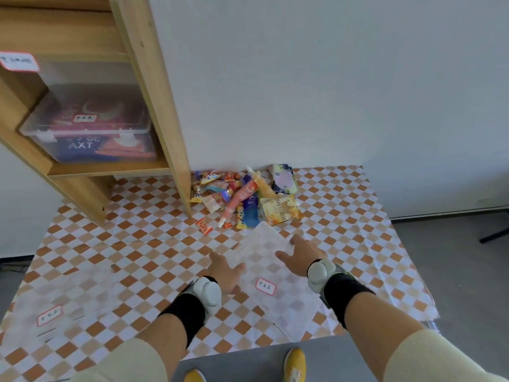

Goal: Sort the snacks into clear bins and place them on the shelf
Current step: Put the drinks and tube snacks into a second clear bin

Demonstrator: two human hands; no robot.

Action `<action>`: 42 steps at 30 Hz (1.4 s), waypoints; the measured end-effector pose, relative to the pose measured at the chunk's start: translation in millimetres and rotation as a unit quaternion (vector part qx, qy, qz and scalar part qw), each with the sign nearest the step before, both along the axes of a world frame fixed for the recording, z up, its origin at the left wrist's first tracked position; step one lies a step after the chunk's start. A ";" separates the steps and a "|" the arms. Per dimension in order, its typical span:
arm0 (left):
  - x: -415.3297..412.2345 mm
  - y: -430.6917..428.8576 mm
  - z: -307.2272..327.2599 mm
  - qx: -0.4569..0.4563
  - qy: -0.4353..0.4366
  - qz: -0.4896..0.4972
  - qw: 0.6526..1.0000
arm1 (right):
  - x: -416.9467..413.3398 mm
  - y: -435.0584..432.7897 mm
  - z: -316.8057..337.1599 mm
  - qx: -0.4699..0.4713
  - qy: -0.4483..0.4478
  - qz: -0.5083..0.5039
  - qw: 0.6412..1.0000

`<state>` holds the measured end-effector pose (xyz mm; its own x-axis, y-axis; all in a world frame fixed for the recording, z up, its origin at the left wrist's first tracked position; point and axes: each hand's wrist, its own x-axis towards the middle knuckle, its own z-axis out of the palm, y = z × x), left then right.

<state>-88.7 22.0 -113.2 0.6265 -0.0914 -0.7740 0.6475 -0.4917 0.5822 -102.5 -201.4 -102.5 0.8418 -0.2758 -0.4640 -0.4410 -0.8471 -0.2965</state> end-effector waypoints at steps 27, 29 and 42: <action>58.9 -178.4 17.5 -0.037 0.030 0.052 0.997 | 41.8 -292.6 -17.4 0.222 0.051 -0.128 0.965; 66.6 -184.7 25.0 -0.172 0.028 0.130 0.976 | 38.3 -305.5 -21.4 0.236 0.036 -0.120 0.964; 57.1 -186.3 -30.7 0.093 -0.178 -0.166 0.965 | 37.4 -295.5 -48.3 0.309 0.010 -0.222 0.925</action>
<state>-31.6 -164.4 -143.9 0.8157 -0.2139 -0.5374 0.2107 -0.7553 0.6205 -65.1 -496.9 -150.8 0.6990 -0.2703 -0.6621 -0.7151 -0.2528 -0.6517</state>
